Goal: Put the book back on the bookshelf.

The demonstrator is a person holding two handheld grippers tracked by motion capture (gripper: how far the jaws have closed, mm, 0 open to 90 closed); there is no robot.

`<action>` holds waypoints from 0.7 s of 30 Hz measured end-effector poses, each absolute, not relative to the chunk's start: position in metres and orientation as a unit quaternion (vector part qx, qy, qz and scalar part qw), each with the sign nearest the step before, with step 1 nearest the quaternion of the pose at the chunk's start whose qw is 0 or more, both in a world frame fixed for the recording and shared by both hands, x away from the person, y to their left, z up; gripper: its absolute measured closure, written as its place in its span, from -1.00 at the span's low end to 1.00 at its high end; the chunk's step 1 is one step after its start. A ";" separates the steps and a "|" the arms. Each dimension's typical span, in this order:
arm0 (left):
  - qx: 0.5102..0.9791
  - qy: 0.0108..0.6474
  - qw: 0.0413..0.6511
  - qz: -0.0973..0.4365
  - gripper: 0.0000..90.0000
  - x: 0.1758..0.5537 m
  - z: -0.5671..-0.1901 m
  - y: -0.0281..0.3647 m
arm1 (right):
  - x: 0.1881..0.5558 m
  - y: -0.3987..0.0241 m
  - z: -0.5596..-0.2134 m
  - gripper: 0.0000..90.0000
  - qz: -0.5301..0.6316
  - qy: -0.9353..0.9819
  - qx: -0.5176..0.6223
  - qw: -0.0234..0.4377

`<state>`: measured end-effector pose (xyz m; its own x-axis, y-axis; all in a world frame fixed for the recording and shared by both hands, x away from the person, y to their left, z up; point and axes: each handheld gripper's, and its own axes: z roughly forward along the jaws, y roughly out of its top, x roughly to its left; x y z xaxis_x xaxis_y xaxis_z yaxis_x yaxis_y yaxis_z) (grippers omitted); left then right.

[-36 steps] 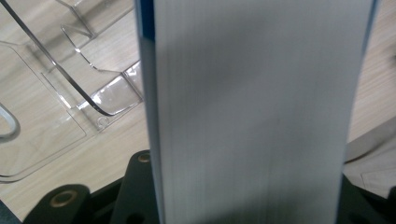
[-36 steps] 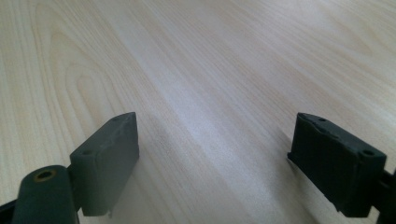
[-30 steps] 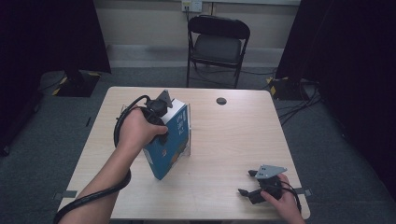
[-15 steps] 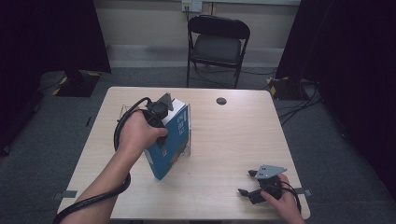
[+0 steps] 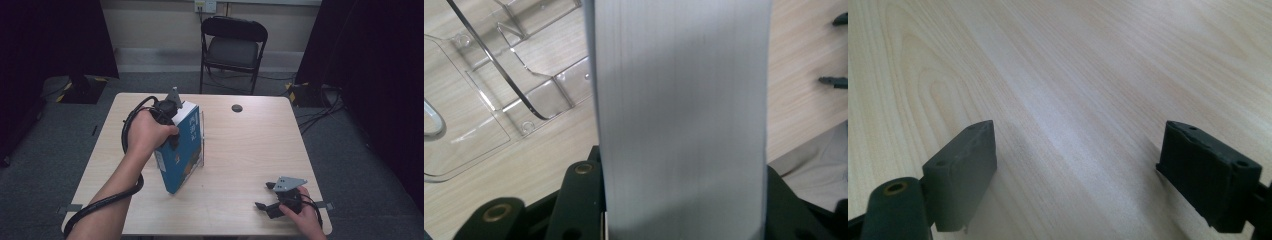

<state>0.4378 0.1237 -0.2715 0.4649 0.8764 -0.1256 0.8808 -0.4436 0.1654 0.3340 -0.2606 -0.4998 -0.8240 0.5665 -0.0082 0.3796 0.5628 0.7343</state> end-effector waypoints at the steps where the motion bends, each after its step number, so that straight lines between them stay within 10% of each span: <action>1: 0.856 0.507 0.099 -0.011 0.39 0.440 -0.270 0.123 | 0.334 -0.261 -0.500 -0.68 0.382 0.875 0.270 0.122; 21: 0.818 0.561 0.128 0.009 0.38 0.462 -0.259 0.109 | 0.334 -0.261 -0.500 -0.68 0.382 0.875 0.270 0.123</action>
